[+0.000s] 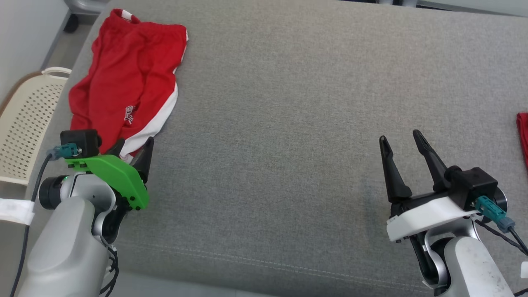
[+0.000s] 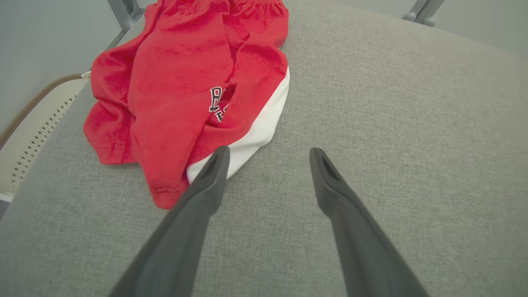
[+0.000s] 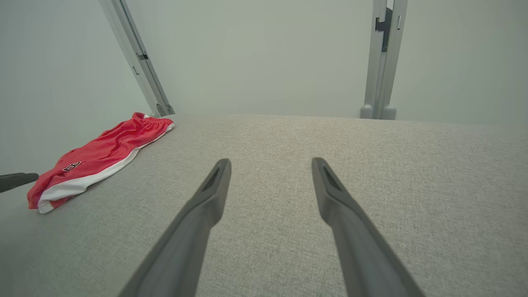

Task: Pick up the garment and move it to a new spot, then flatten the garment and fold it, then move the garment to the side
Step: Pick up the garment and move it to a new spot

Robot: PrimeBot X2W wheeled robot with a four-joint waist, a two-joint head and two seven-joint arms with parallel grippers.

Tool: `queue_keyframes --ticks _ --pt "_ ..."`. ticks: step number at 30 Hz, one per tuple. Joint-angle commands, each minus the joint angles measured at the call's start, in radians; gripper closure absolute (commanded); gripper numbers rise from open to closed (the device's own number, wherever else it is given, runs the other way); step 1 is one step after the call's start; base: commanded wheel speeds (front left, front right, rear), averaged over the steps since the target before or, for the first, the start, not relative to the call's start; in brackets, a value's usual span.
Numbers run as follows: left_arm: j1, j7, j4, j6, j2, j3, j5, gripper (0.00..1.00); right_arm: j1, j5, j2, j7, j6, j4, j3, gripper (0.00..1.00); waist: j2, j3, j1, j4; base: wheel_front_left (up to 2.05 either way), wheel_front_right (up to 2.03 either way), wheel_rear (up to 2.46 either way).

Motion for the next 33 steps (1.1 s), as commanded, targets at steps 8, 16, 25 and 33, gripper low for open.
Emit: queue_keyframes --ticks 8,16,25,33 --pt "-0.117 0.014 0.219 -0.018 0.021 0.015 -0.091 0.0 -0.069 -0.001 -0.007 -0.018 -0.001 0.01 0.023 0.0 0.0 0.128 0.0 -0.105 0.0 0.0 0.0" --pt "-0.158 0.039 0.348 -0.017 0.057 0.031 -0.161 0.53 -0.101 0.008 -0.002 -0.044 -0.001 0.036 0.034 0.0 0.0 0.156 0.0 -0.146 0.0 0.0 0.0" --pt "-0.154 -0.061 0.346 -0.018 0.079 0.006 -0.171 1.0 -0.088 0.016 0.008 -0.073 -0.001 0.071 0.012 0.0 0.0 0.134 0.0 -0.155 0.0 0.0 0.0" --pt "-0.11 -0.239 0.212 0.012 0.106 0.001 -0.127 1.0 -0.051 0.026 0.012 -0.081 -0.001 0.085 -0.006 0.0 0.0 0.054 0.0 -0.126 0.0 0.0 0.0"
